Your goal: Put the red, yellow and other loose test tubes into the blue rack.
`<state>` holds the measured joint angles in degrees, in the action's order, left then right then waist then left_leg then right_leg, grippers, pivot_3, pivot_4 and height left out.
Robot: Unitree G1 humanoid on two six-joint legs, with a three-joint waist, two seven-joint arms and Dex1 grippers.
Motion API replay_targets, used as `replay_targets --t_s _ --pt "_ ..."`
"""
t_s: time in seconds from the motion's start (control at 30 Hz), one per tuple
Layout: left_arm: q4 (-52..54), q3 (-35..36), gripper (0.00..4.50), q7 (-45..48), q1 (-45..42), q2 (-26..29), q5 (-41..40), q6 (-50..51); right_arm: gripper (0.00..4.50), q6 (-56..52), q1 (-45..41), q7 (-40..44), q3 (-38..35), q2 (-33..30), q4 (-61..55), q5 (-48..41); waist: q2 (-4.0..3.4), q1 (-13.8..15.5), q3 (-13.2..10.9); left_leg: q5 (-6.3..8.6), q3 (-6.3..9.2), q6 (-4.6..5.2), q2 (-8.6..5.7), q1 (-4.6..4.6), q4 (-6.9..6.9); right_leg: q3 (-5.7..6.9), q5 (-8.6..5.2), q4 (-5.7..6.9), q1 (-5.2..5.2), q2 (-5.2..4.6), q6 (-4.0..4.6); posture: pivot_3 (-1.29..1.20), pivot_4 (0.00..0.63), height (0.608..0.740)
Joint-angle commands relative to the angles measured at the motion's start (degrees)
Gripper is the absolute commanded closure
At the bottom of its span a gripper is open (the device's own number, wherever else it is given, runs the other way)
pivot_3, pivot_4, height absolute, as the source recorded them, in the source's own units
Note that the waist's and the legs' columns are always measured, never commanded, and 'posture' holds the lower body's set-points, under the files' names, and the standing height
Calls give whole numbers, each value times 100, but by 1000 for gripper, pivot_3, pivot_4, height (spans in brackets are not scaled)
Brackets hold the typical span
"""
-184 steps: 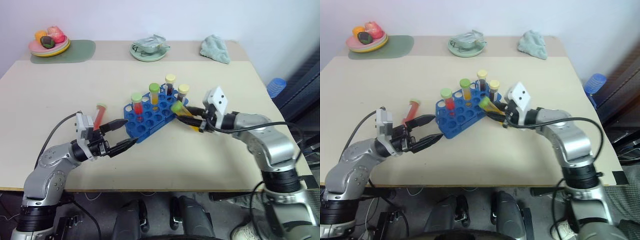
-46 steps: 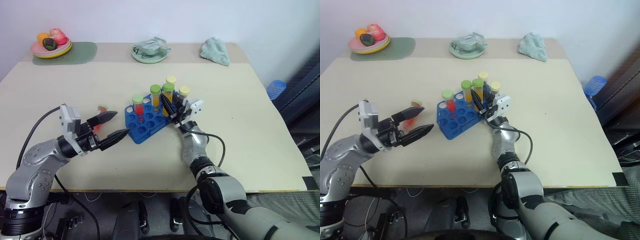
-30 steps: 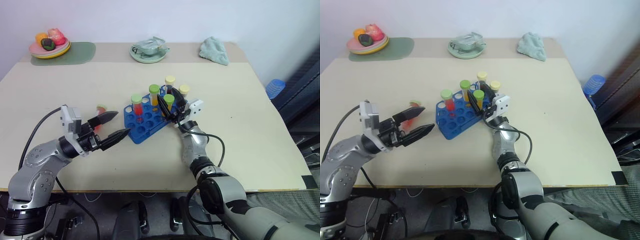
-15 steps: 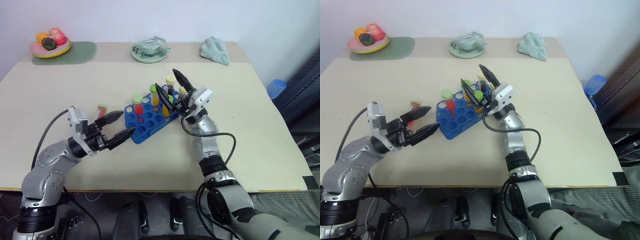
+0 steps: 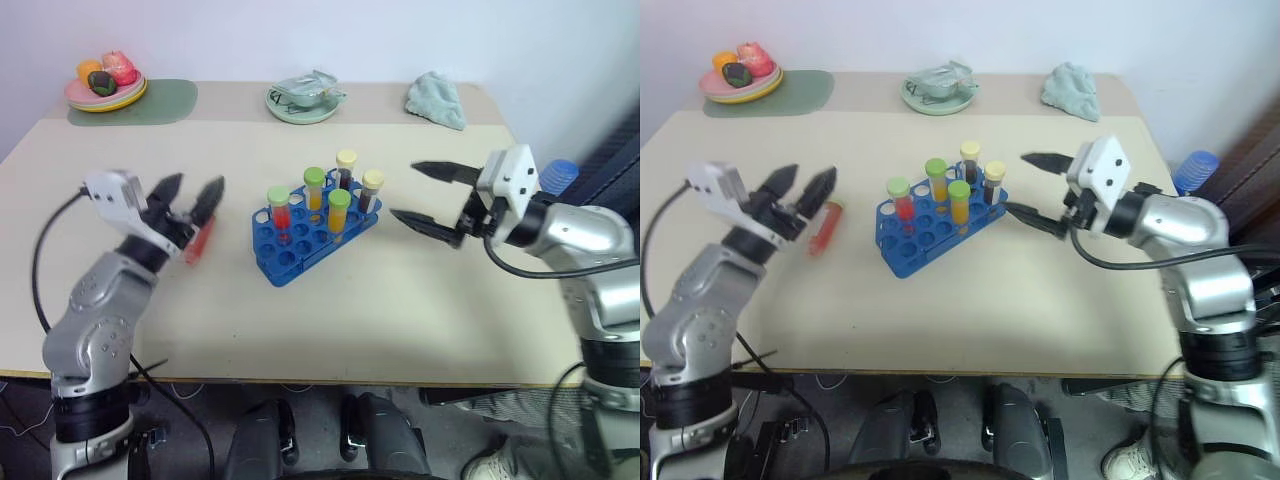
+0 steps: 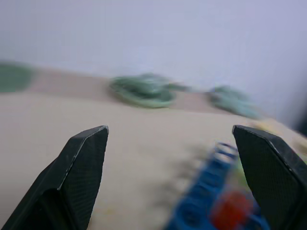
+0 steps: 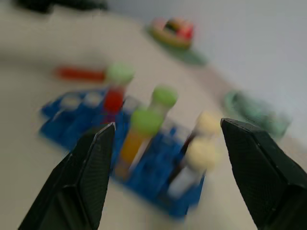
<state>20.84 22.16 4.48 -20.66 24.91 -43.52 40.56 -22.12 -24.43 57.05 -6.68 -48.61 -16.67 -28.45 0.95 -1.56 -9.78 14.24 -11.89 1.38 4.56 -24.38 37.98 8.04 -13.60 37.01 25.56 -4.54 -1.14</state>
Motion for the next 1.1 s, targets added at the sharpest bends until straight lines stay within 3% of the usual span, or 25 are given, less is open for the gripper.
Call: replay_targets --t_s 0.03,0.2,0.3,0.4,0.63,0.97,1.1 --pt "-287 286 258 -1232 -1005 302 -554 1943 915 -313 -58 537 -250 -417 -229 -433 13 47 -8 -1 1 2 0 0 1 0 -1 0 -1 2 -2 0 150 740" --pt "-1012 607 258 -1894 -2151 489 -699 3592 915 -461 -542 475 -290 -315 -149 -720 22 68 -14 -2 5 6 -5 -2 2 -1 -6 1 -3 5 -15 0 150 740" --pt "-1874 583 258 -2014 -2804 699 -265 4793 915 -662 -949 444 -279 -147 -140 -1046 43 92 -27 -21 6 -27 -8 -3 3 0 -7 8 -2 7 -16 0 150 740" --pt "-2703 458 258 -2039 -3248 670 275 5146 915 -705 -1220 433 -175 7 -101 -1108 43 96 -27 -22 6 -29 -13 -3 3 1 -7 7 -4 4 -17 0 150 740" --pt "-4762 285 258 -1916 -4154 389 1382 4565 915 -722 -1330 225 -99 269 -226 -1060 68 116 -41 -20 6 -27 -19 -9 4 5 0 8 -3 -8 -8 0 150 740" --pt "-7361 -451 258 -1017 -5312 482 2341 3599 915 -852 -1023 -124 -244 228 -654 -1125 70 79 -43 -19 1 -30 -20 -9 4 5 -1 13 2 -12 -8 0 150 740" --pt "-7932 -892 1500 -508 -5572 517 2671 3518 844 -898 -935 -215 -269 217 -757 -1124 70 79 -43 -19 0 -30 -20 -9 4 5 -1 15 5 -12 -8 0 150 740"
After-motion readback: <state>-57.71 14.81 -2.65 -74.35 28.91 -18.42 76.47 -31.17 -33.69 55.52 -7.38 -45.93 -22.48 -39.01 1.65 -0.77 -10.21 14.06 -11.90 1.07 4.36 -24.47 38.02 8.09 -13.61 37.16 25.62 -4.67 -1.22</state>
